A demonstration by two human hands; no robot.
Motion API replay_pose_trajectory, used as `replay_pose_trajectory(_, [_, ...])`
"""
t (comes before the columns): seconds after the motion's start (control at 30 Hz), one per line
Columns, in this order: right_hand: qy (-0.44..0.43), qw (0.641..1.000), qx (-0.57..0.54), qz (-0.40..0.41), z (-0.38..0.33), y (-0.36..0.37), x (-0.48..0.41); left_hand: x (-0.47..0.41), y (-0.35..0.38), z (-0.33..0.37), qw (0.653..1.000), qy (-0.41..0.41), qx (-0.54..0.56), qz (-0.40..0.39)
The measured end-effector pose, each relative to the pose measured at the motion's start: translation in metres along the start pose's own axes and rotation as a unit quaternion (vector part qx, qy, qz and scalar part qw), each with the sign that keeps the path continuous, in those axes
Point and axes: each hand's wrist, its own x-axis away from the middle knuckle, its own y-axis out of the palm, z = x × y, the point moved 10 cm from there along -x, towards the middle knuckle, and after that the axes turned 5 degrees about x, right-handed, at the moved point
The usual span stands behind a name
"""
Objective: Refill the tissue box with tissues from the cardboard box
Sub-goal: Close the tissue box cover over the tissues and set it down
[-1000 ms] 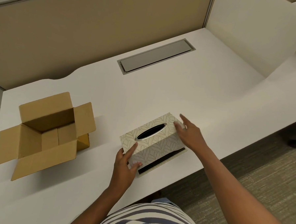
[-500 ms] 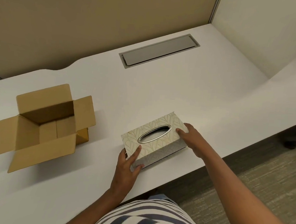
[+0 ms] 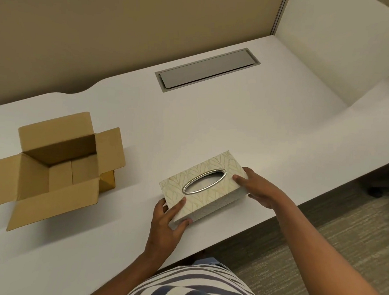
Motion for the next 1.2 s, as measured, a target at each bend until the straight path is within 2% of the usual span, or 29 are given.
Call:
replay_pose_trajectory(0.1, [-0.002,1.0,-0.002,-0.017,0.002,0.0,-0.001,-0.002,-0.007,0.002,0.997,-0.034,0.071,0.023])
replay_pose_trajectory(0.2, [0.001,0.999,-0.013,-0.034,0.002,0.0,-0.002,-0.007,-0.016,-0.007,0.982,-0.102,0.145,0.064])
replay_pose_trajectory(0.4, [0.018,0.998,-0.045,-0.038,0.011,-0.001,-0.007,-0.009,-0.014,-0.011,0.964,-0.18,0.181,0.081])
replay_pose_trajectory(0.53, [0.023,0.996,-0.085,0.009,0.02,-0.006,-0.008,-0.011,-0.011,-0.017,0.957,-0.2,0.19,0.084])
replay_pose_trajectory(0.77, [-0.007,0.981,-0.188,0.055,0.025,-0.001,-0.009,-0.007,0.007,-0.039,0.923,-0.312,0.222,0.038])
replay_pose_trajectory(1.13, [-0.021,0.971,-0.192,0.138,0.033,0.004,-0.011,-0.011,0.025,-0.064,0.874,-0.379,0.301,0.043])
replay_pose_trajectory(1.2, [-0.028,0.968,-0.198,0.151,0.037,0.004,-0.01,-0.014,0.02,-0.048,0.877,-0.382,0.289,0.038])
